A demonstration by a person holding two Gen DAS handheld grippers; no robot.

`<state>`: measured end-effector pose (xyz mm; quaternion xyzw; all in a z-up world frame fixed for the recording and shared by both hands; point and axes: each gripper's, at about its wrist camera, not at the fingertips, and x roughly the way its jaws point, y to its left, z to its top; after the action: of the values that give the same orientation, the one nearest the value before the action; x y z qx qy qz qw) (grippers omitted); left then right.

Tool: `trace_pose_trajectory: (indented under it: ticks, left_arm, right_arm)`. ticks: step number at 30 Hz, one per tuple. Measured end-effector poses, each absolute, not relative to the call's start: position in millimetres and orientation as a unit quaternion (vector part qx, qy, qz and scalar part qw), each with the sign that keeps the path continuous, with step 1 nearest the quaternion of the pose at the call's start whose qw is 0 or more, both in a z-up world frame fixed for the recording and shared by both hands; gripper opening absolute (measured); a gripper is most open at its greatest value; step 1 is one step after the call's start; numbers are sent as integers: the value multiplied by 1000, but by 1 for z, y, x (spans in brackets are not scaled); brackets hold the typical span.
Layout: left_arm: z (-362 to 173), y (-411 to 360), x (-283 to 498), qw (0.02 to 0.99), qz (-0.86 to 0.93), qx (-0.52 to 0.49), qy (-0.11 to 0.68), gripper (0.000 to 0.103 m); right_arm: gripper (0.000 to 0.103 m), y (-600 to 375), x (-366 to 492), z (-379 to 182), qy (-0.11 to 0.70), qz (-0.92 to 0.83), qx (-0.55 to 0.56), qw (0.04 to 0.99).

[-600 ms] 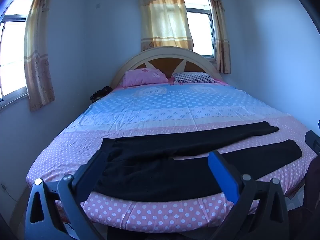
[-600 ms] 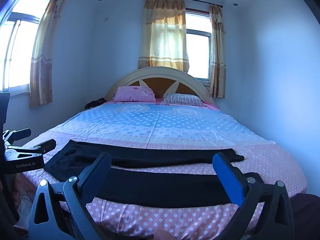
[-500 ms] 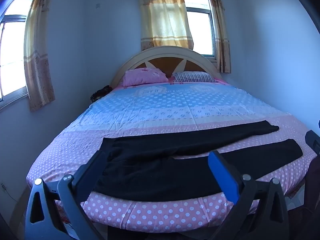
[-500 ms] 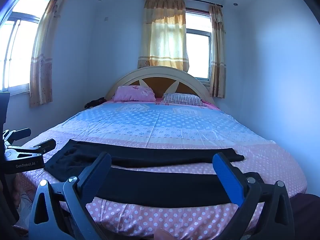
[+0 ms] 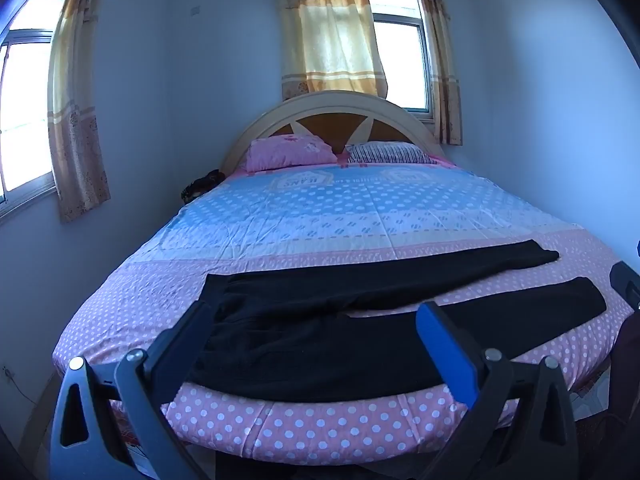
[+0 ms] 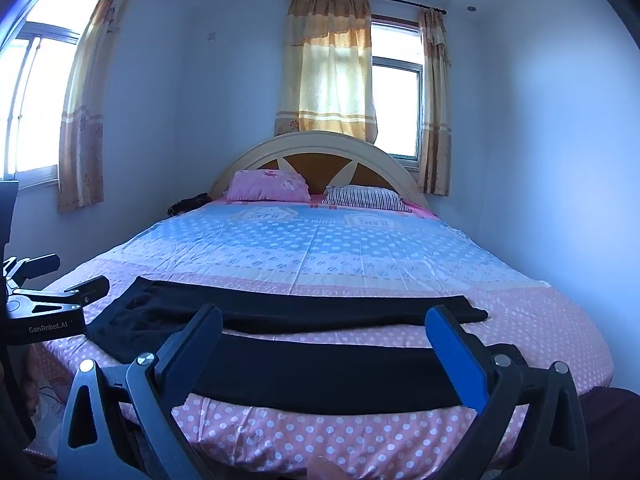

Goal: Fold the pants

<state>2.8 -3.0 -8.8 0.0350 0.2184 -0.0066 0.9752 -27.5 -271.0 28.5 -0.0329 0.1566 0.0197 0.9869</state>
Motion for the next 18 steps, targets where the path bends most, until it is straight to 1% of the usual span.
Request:
trace_pose_trajectory:
  ticks: [18]
  left_arm:
    - [-8, -1, 4, 975, -8, 33, 220, 103]
  right_arm:
    - [102, -268, -29, 28, 158, 21, -35, 987]
